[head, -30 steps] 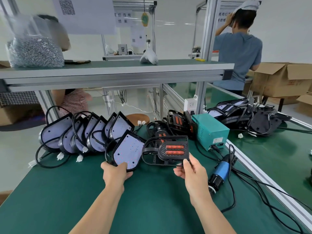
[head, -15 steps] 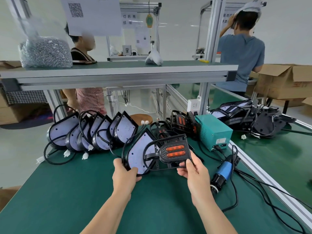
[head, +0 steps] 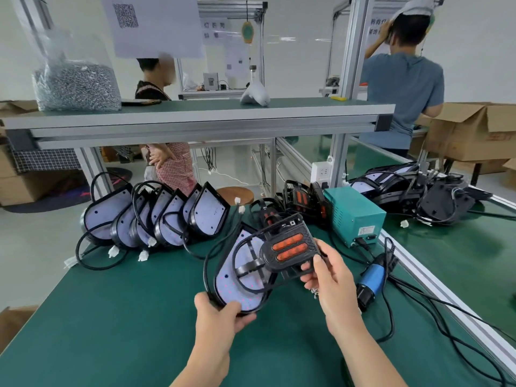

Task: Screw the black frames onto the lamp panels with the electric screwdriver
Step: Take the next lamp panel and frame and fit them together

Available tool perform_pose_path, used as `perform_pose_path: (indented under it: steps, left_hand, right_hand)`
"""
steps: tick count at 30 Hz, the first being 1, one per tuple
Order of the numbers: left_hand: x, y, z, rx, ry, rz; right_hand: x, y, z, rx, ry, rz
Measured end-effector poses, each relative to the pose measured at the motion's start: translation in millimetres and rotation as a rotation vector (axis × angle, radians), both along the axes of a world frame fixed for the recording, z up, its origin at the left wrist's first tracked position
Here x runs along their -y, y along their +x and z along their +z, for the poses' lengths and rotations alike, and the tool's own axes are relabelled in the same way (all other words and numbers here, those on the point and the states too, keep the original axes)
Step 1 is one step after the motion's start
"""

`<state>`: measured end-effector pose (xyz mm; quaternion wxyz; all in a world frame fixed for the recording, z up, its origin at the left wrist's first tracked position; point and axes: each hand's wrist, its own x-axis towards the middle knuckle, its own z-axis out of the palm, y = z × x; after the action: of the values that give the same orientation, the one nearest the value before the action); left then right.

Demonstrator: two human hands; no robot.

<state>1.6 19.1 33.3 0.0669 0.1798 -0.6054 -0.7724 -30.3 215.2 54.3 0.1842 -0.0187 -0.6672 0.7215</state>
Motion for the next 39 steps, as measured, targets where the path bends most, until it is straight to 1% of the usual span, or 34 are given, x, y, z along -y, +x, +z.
perform_pose_path:
  steps: [3,5,8,11,17,19,21,24,25,27,29,31,34,37,39]
  left_hand:
    - [-6,23,-5,0.048,0.148,0.011]
    - [-8,36,-5,0.078,0.205,0.01]
    - [-7,50,-6,0.106,0.232,0.014]
    - [-5,56,-5,0.13,0.214,-0.017]
    - [5,54,-3,0.186,0.066,-0.185]
    - [10,56,2,0.25,-0.054,-0.263]
    - [19,55,6,0.306,-0.209,-0.367]
    - [36,55,15,0.314,-0.474,-0.517]
    - [42,51,17,0.316,-0.562,-0.511]
    - [55,39,20,0.299,-0.662,-0.391]
    - [63,18,22,0.264,-0.703,-0.266]
    - [63,-7,23,0.233,-0.731,-0.241]
    - [50,-39,29,0.175,-0.602,-0.304]
    - [33,-61,29,0.174,-0.714,-0.405]
    - [24,-65,28,0.166,-0.649,-0.455]
  right_hand:
    - [-2,0,1,0.001,0.064,0.007]
    - [-1,0,-1,0.032,0.097,0.023]
    - [2,-2,-5,0.089,0.105,0.045]
    - [5,-8,-8,0.141,0.127,0.051]
    - [10,-24,-12,0.228,0.168,0.025]
    - [14,-25,-12,0.229,0.215,0.058]
    - [19,-25,-13,0.208,0.322,0.08]
    - [23,-28,-18,0.161,0.593,0.025]
    - [24,-29,-20,0.146,0.671,-0.006]
    - [24,-31,-23,0.115,0.759,-0.041]
    - [25,-30,-24,0.092,0.807,-0.048]
    - [28,-29,-27,0.09,0.878,-0.057]
    - [35,-23,-32,0.091,0.978,-0.094]
    - [41,-17,-36,0.081,0.949,-0.098]
    - [43,-14,-37,0.088,0.895,-0.084]
